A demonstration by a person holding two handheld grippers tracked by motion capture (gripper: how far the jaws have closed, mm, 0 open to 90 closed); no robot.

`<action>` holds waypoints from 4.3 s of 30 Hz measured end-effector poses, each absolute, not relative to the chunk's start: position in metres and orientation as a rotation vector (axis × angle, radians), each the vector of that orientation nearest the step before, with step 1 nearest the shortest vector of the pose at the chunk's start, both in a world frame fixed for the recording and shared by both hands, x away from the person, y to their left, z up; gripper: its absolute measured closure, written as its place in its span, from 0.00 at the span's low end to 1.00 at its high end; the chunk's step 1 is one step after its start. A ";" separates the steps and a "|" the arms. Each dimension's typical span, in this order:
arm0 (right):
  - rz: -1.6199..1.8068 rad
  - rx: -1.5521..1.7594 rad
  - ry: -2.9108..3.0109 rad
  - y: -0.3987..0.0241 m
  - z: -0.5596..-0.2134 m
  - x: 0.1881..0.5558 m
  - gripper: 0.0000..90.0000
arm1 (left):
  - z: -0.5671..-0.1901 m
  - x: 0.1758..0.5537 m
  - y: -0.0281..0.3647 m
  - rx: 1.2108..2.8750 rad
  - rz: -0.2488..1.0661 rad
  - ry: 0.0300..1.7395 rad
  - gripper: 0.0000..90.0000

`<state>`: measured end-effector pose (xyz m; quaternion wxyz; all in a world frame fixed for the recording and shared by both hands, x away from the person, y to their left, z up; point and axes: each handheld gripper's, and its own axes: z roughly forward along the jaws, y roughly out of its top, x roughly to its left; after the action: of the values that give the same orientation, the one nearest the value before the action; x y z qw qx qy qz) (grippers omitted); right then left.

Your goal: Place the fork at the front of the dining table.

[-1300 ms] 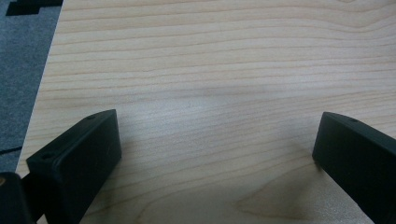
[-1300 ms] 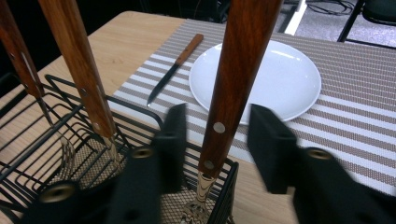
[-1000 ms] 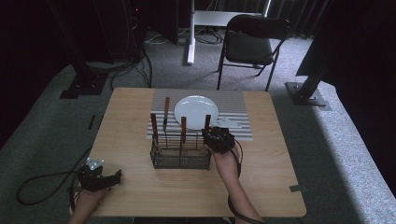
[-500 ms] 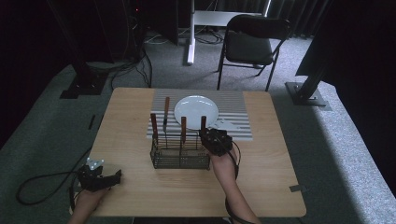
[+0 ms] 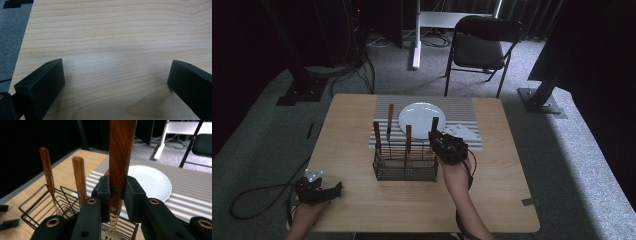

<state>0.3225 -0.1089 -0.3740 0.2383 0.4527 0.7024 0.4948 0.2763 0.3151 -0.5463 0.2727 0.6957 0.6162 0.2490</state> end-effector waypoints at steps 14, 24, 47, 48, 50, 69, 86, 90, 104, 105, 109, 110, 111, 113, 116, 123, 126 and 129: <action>1.441 1.201 1.831 -0.120 -0.338 0.312 0.84 | -0.546 0.276 0.315 1.874 0.670 1.657 0.01; 1.477 1.194 1.775 -0.127 -0.318 0.318 0.84 | -0.546 0.276 0.315 1.872 0.670 1.658 0.01; 1.332 1.325 1.682 -0.152 -0.321 0.376 0.84 | -0.546 0.276 0.315 1.871 0.671 1.658 0.01; 1.321 1.342 1.678 -0.154 -0.324 0.379 0.84 | -0.546 0.276 0.315 1.871 0.671 1.658 0.01; 1.297 1.364 1.677 -0.158 -0.330 0.384 0.84 | -0.546 0.276 0.315 1.872 0.672 1.658 0.01; 1.086 1.514 1.777 -0.170 -0.399 0.441 0.84 | -0.546 0.276 0.315 1.873 0.670 1.658 0.01; 0.956 1.601 1.852 -0.168 -0.433 0.491 0.84 | -0.546 0.276 0.315 1.873 0.670 1.659 0.01; 0.930 1.611 1.862 -0.164 -0.440 0.500 0.85 | -0.546 0.276 0.315 1.873 0.670 1.658 0.01; 0.877 1.757 1.854 -0.165 -0.457 0.541 0.85 | -0.546 0.276 0.315 1.873 0.670 1.659 0.01; 0.868 1.771 1.860 -0.165 -0.458 0.545 0.85 | -0.546 0.276 0.315 1.872 0.670 1.659 0.01; 0.911 1.843 1.839 -0.169 -0.462 0.554 0.85 | -0.546 0.276 0.315 1.873 0.670 1.659 0.01; 0.899 1.840 1.849 -0.168 -0.464 0.557 0.85 | -0.546 0.276 0.315 1.872 0.670 1.659 0.01; 0.879 1.842 1.852 -0.167 -0.466 0.559 0.85 | -0.546 0.276 0.315 1.873 0.670 1.659 0.01; 0.850 1.852 1.861 -0.165 -0.471 0.563 0.85 | -0.546 0.276 0.315 1.873 0.670 1.659 0.01; 0.818 1.856 1.885 -0.161 -0.479 0.570 0.85 | -0.546 0.276 0.315 1.873 0.670 1.658 0.01; 0.770 1.908 1.900 -0.158 -0.506 0.579 0.84 | -0.546 0.276 0.315 1.873 0.670 1.659 0.01; 0.748 1.898 1.918 -0.154 -0.512 0.582 0.84 | -0.546 0.276 0.315 1.873 0.670 1.658 0.01; 0.731 1.902 1.923 -0.153 -0.516 0.583 0.84 | -0.546 0.276 0.315 1.873 0.670 1.659 0.01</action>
<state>0.5831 -0.1534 -0.5165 0.1689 0.6691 0.6765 0.2571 0.2762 0.3152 -0.5465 0.2724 0.6958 0.6162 0.2490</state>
